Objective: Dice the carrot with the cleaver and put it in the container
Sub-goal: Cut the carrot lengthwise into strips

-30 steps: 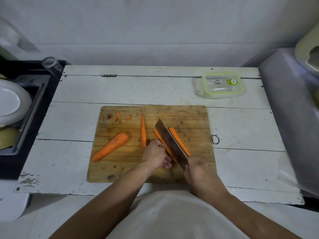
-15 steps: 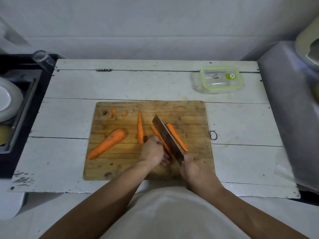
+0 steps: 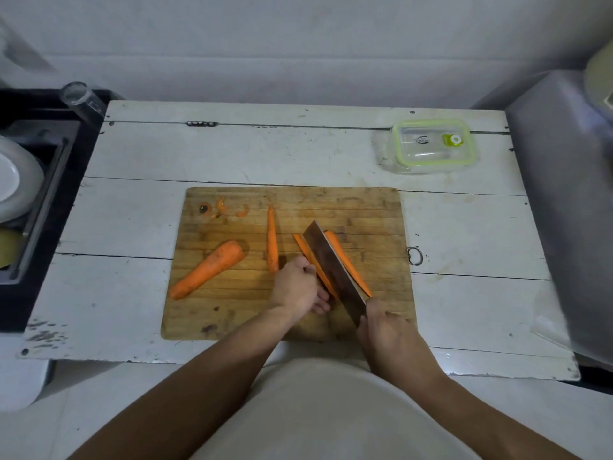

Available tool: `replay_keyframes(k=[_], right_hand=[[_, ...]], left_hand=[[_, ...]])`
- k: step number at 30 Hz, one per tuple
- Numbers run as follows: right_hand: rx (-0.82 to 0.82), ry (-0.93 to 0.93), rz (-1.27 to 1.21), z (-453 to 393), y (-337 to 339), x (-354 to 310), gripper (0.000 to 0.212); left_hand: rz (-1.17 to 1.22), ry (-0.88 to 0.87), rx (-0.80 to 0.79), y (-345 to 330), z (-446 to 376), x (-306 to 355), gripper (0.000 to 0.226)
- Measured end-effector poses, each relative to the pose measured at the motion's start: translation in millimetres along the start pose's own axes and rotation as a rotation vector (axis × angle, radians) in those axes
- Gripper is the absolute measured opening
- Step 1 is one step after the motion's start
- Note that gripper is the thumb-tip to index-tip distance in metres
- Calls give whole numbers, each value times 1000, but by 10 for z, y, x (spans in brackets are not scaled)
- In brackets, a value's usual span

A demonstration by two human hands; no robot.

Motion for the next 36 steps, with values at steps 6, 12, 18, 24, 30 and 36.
replay_keyframes(k=[6,12,18,24,30,36], right_hand=[[-23,-5,34,-20,14,-16,12],[-33,-16,40,-28,-19,2,15],[-11,-9,1,-103,-37,-9,12],[-19,-2,6,-193,-7,-33,14],[-44,25,52,-225,41,-9,17],[-66,7,48,-298,58,-30,19]], left_hand=[[5,-22,-17,4,9,-41,23],[-27,-47,-26,-16,28,-67,26],[-36,-50,-23,-13,22,-46,22],[-32,-49,-35,-10,6,-58,20],[-30,-38,-23,-16,-4,-34,19],[-45,-39,-23,-11,-30,-54,22]])
Point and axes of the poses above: each hand's wrist, its own z-axis away from the middle knuckle, its own y-axis out of the back of the hand, x = y × z, the point moved 1 cm from there along -z, towards the middle knuckle, and after that the axes turned 15 degrees about y, right-handed, at the moved point
